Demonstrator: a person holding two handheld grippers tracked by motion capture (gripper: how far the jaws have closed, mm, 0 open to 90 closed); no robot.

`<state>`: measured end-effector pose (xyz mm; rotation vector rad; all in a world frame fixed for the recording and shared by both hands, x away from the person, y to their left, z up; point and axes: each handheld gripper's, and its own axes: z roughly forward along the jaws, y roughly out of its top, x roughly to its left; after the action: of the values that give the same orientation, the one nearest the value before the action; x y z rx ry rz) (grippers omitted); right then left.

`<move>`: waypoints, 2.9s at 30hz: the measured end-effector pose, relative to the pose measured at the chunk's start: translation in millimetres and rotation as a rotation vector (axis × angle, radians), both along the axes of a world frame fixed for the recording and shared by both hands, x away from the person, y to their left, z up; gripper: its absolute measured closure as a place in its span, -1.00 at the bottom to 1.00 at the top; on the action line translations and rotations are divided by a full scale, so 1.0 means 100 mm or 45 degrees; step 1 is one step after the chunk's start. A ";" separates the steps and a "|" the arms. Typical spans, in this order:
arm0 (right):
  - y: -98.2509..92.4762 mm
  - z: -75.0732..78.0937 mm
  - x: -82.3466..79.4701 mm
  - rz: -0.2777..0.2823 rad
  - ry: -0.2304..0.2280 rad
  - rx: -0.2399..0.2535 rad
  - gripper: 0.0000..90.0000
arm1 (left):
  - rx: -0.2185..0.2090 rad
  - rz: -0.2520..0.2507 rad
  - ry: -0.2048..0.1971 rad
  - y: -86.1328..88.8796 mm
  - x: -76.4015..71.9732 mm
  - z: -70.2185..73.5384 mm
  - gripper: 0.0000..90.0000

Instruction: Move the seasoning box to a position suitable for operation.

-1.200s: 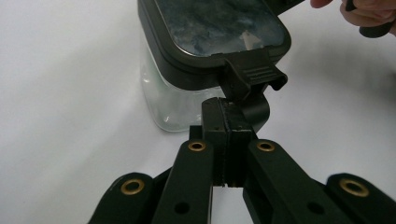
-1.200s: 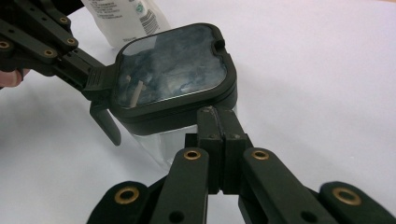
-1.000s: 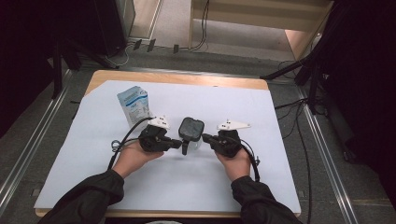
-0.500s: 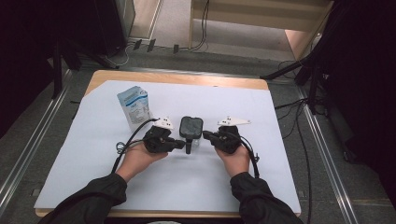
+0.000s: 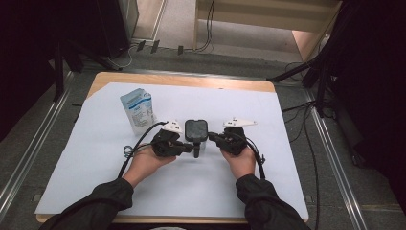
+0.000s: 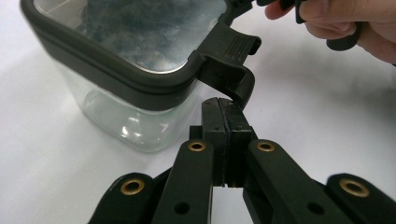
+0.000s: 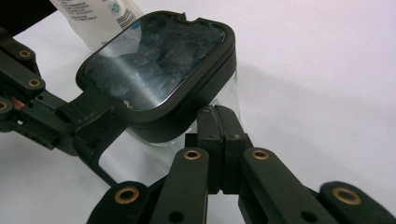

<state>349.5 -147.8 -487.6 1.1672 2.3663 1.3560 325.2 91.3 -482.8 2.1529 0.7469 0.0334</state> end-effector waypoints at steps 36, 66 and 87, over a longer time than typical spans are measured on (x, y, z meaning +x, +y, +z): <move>-0.05 0.15 -0.45 0.038 -0.001 0.032 1.00 | -0.073 -0.067 0.051 0.41 -0.01 0.20 0.07; 0.43 -0.01 -0.50 0.188 0.022 -0.027 1.00 | -0.044 0.072 0.003 0.76 -0.07 0.20 -0.20; 0.30 -0.01 -0.50 0.131 0.044 -0.040 1.00 | -0.038 0.063 0.001 0.70 0.01 0.19 -0.18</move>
<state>299.9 -118.1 -488.7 1.0834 2.4940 1.3340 325.8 160.9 -463.7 2.1064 0.7960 0.0467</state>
